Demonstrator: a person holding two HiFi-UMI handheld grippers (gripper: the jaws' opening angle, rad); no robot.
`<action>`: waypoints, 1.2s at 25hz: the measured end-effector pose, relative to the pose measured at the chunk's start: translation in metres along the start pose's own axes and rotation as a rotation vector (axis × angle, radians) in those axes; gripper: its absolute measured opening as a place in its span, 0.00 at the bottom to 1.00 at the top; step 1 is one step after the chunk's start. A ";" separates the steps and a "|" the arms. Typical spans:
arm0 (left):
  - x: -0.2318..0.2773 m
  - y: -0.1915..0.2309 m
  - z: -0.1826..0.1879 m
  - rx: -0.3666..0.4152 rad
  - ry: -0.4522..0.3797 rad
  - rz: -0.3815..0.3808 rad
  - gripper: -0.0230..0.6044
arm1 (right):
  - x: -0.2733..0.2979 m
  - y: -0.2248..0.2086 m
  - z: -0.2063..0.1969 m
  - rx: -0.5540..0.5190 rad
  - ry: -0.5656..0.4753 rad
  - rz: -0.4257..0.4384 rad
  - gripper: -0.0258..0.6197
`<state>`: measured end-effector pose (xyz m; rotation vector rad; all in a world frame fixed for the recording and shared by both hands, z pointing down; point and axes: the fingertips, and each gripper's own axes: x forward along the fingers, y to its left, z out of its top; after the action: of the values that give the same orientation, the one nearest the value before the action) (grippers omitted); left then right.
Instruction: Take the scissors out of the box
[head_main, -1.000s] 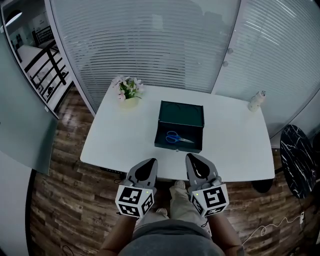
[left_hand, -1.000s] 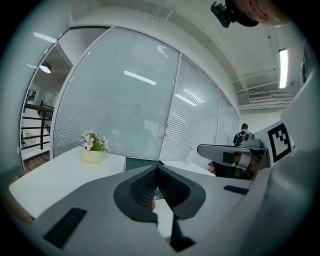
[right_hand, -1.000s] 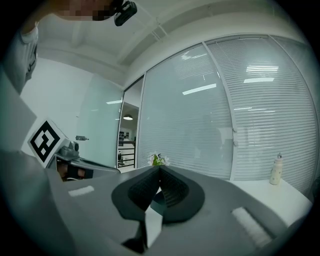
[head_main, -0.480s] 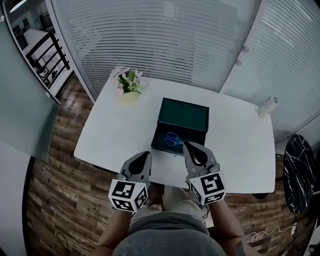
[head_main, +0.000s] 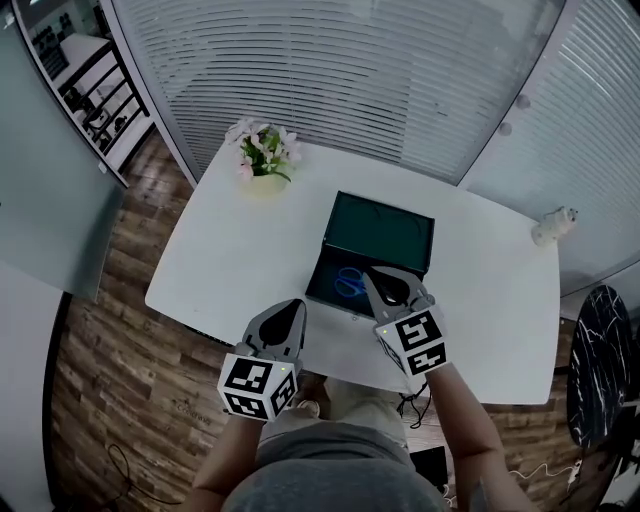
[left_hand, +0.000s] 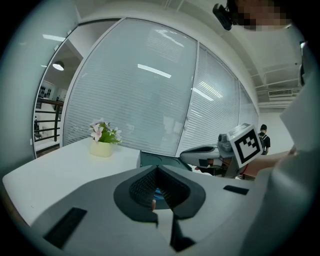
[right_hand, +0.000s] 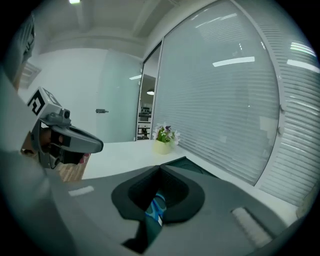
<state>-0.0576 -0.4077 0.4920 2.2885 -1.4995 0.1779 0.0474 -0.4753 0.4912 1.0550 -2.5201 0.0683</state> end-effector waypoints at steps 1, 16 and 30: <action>0.003 0.001 0.000 0.001 0.004 0.001 0.04 | 0.008 -0.003 -0.005 -0.008 0.027 0.018 0.05; 0.020 0.015 -0.015 -0.024 0.037 0.027 0.04 | 0.085 0.015 -0.110 -0.170 0.453 0.319 0.09; 0.020 0.021 -0.015 -0.041 0.024 0.055 0.04 | 0.100 0.025 -0.135 -0.247 0.595 0.445 0.20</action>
<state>-0.0669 -0.4259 0.5174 2.2071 -1.5403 0.1878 0.0138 -0.4986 0.6560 0.2965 -2.0911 0.1637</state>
